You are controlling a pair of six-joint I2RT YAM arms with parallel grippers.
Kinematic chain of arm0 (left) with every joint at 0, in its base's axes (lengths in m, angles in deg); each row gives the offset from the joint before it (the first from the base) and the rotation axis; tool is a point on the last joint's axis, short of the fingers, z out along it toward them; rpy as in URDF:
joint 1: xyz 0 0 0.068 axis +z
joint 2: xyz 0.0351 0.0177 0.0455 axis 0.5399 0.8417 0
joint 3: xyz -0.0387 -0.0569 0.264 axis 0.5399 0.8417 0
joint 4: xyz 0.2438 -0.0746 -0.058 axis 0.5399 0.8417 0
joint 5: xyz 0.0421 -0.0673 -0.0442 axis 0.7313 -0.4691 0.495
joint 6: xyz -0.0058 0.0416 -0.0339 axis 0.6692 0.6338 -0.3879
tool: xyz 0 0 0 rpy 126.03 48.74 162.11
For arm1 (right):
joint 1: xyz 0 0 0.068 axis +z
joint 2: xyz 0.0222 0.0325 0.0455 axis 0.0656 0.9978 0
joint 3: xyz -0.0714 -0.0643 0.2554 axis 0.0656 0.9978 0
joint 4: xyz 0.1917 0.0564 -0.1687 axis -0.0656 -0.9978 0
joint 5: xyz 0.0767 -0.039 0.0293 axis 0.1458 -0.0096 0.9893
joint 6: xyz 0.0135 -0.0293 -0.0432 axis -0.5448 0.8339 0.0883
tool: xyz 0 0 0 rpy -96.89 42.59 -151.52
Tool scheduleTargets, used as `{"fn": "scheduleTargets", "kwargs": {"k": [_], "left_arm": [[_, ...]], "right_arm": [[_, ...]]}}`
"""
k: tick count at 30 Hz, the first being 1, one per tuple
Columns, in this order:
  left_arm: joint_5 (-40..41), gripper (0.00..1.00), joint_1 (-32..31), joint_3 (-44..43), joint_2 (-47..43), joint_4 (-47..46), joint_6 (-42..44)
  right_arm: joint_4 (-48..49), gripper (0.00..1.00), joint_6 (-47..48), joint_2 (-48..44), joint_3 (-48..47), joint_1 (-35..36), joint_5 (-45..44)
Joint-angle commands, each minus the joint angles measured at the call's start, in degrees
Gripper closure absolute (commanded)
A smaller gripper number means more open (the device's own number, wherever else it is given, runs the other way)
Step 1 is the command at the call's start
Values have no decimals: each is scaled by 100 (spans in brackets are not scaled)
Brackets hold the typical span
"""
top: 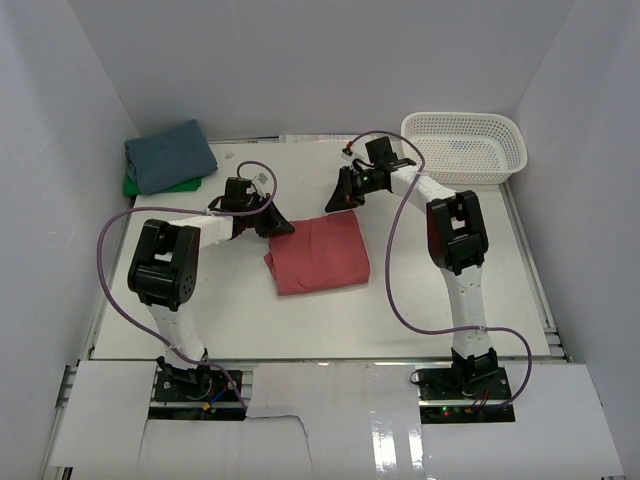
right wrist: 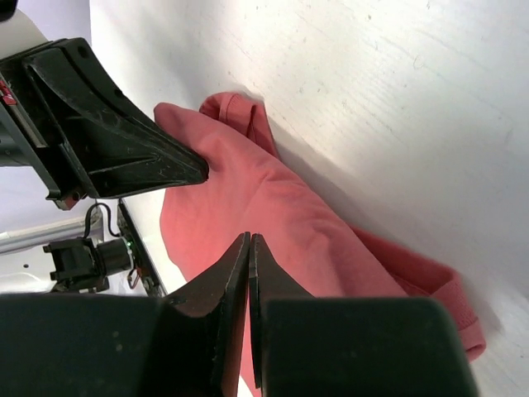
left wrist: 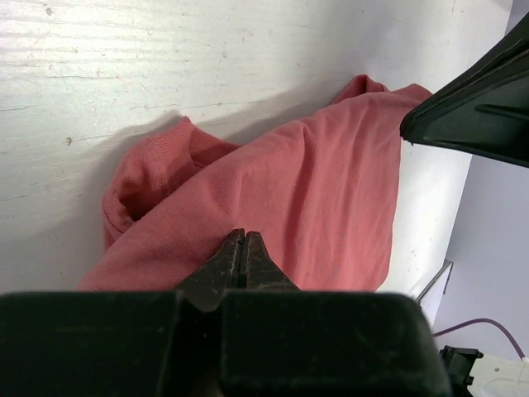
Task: Fold and stack the t-shirts
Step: Smooth out wrinkles on the folded tshirt
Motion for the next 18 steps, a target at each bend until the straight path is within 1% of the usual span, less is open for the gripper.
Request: {"fn": "scheduleTargets", "kwargs": {"k": [1,4,8,14,18], "left_arm": [[127,100,0,-144,-12,-22,104],[224,100,9,-144,-12,21,131],[242,100,53,-100,-47,4,140],[259,100,97,-109,-39,74,192],[461,100,193,-13,-118,294,254]], "right_arm": [[105,92,-32,236,-172,-75,-7],[35,92,29,315,-31,-137,-113],[44,92,143,157,372,-181,-130],[26,92,223,157,549,-312,-280],[-79,92,372,140,663,-470,-683]]}}
